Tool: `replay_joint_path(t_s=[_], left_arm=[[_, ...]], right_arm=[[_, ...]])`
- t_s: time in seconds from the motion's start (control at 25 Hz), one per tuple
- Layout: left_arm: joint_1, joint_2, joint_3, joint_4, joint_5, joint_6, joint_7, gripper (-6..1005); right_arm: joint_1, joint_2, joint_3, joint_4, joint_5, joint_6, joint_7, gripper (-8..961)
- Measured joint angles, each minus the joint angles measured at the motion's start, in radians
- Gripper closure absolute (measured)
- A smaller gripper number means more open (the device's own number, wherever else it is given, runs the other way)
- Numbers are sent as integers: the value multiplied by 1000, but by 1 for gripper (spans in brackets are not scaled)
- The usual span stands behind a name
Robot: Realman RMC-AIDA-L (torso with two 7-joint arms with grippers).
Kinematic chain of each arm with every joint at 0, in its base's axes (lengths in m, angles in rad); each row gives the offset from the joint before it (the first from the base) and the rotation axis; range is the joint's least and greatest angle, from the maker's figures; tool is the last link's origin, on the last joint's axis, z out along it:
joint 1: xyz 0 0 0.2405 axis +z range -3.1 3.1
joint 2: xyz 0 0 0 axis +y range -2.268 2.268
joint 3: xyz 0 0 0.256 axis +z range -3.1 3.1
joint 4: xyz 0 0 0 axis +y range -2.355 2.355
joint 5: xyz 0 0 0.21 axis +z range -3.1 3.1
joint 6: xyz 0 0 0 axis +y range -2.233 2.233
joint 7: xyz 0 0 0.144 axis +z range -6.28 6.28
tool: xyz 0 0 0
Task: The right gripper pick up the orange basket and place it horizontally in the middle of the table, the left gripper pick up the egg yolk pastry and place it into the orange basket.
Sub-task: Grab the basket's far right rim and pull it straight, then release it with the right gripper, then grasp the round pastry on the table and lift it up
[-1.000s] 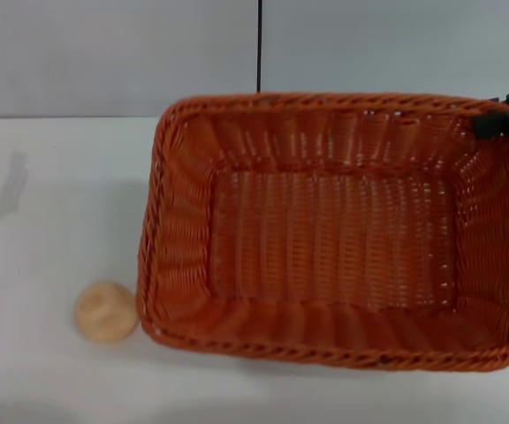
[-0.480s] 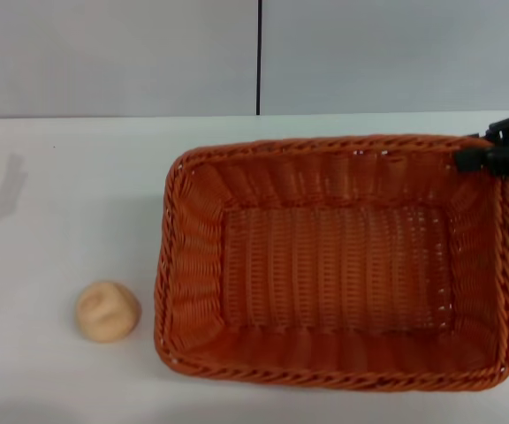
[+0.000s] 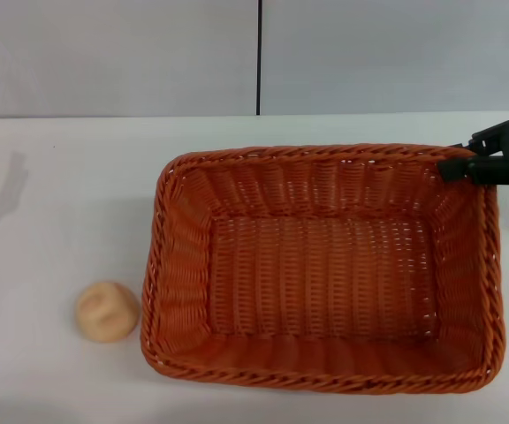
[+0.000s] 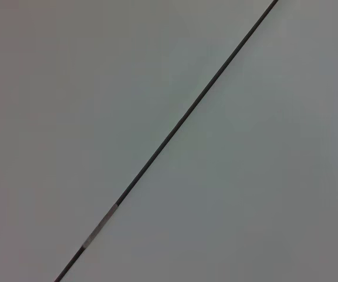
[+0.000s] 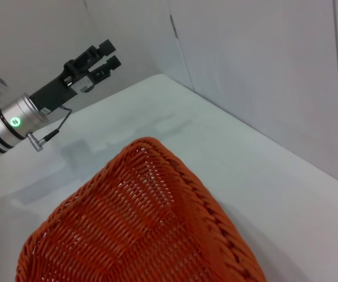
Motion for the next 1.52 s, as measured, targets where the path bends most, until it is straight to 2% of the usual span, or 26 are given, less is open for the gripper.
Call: replay_joint_path(t_s=[0.28,0.72,0.84,1.04,1.08,1.12,1.16,1.2,1.24,1.28,1.32,1.36,1.4,1.52], left_arm=[[0,0,2,0,3,1,0,194],[0,0,10,-12,6,1,0,198],[3,2,23,-28,8,-7,2,198],[51,10,161,-149,10,-22,0,200],[68,17,209,-197,10,-26,-6,200],[105,47,306,-287,16,-33,-44,201],[105,47,306,-287,16,-33,-44,201],[117,63,338,-316,20,-39,-65,201],[132,107,399,-368,56,-68,-112,201],[132,107,399,-368,56,-68,-112,202],[130,152,415,-391,129,-115,-150,202],[130,152,415,-391,129,-115,-150,202],[127,169,416,-397,160,-131,-162,203],[107,247,411,-439,380,-189,-259,204]], right_arm=[[25,7,-7,1,-2,10,16,771],[9,26,20,-14,20,100,11,567],[-30,42,71,-30,92,120,-27,429],[-166,88,213,-5,399,132,-194,429],[-198,98,228,9,470,133,-233,429],[-253,116,243,31,580,142,-285,429],[-253,116,243,31,580,142,-285,429],[-284,128,257,46,631,150,-304,429],[-330,142,297,90,719,148,-333,429],[-330,142,297,90,719,148,-333,429],[-368,154,341,156,818,128,-382,429],[-368,154,341,156,818,128,-382,429],[-387,159,360,197,869,118,-410,429],[-435,162,384,275,970,104,-483,429]])
